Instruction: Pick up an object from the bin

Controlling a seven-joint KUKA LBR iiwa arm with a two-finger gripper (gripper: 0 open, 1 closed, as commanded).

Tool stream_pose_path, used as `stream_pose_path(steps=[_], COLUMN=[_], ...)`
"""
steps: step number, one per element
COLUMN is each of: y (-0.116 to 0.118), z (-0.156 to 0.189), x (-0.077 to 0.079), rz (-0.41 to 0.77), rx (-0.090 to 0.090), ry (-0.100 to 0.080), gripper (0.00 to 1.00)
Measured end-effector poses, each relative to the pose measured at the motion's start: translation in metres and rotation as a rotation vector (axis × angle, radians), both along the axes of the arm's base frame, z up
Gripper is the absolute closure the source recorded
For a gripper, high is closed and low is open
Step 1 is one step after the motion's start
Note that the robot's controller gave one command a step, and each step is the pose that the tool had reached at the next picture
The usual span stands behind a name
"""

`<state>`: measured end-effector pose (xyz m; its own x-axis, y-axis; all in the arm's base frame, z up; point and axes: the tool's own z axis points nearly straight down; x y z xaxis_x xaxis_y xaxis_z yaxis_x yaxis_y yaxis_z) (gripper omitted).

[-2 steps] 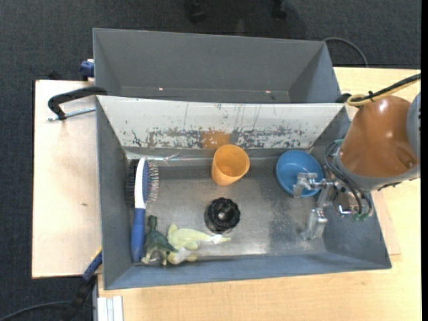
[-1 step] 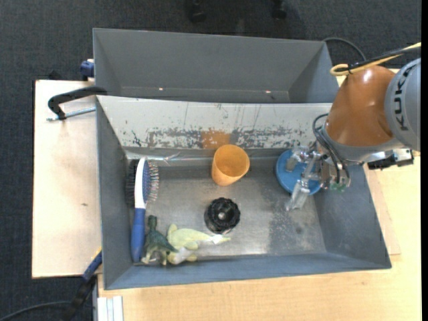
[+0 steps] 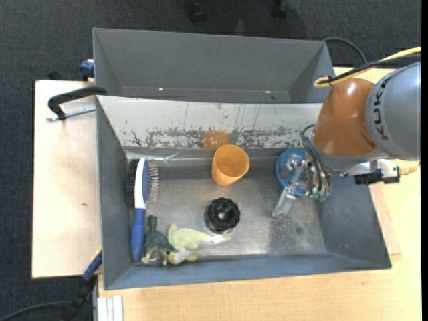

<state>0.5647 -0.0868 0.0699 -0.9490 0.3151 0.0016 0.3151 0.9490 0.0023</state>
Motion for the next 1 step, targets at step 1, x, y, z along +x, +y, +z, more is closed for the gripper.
stream_pose_path(steps=[1], y=[0.0008], z=[0.0009], x=[0.0010], rz=[0.001], rx=[-0.001], ry=[-0.002], gripper=[0.00])
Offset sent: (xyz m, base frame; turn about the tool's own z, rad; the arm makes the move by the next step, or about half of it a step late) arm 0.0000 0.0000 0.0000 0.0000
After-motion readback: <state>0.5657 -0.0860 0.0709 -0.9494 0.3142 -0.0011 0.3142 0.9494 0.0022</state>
